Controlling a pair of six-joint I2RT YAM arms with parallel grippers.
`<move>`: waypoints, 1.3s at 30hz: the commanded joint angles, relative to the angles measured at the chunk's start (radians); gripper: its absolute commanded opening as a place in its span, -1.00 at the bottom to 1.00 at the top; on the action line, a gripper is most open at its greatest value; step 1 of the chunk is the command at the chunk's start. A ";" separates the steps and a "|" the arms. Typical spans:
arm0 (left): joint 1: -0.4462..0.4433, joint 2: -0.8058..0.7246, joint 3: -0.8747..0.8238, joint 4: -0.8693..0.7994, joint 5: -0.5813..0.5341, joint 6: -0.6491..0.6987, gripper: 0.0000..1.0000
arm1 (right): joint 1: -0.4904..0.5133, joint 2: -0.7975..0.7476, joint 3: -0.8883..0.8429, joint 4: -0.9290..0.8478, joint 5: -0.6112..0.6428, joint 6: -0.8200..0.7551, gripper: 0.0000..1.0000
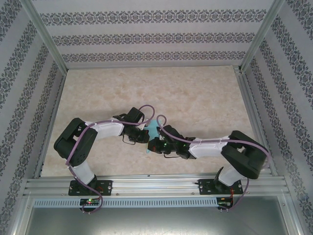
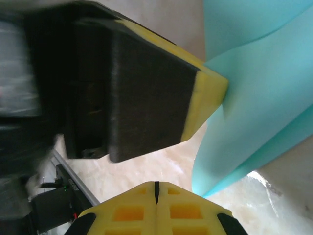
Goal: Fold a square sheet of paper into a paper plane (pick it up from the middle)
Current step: Third fold the triangle at the center of the table.
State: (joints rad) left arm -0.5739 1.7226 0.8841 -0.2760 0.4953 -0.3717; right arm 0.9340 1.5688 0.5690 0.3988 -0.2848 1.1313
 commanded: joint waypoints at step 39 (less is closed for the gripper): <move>0.008 0.042 0.006 -0.040 -0.034 0.018 -0.83 | -0.086 -0.004 -0.044 0.033 0.008 0.046 -0.93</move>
State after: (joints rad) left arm -0.5739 1.7283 0.8906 -0.2771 0.4973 -0.3714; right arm 0.8707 1.5631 0.5125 0.4664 -0.2768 1.2118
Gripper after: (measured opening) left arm 0.088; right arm 0.040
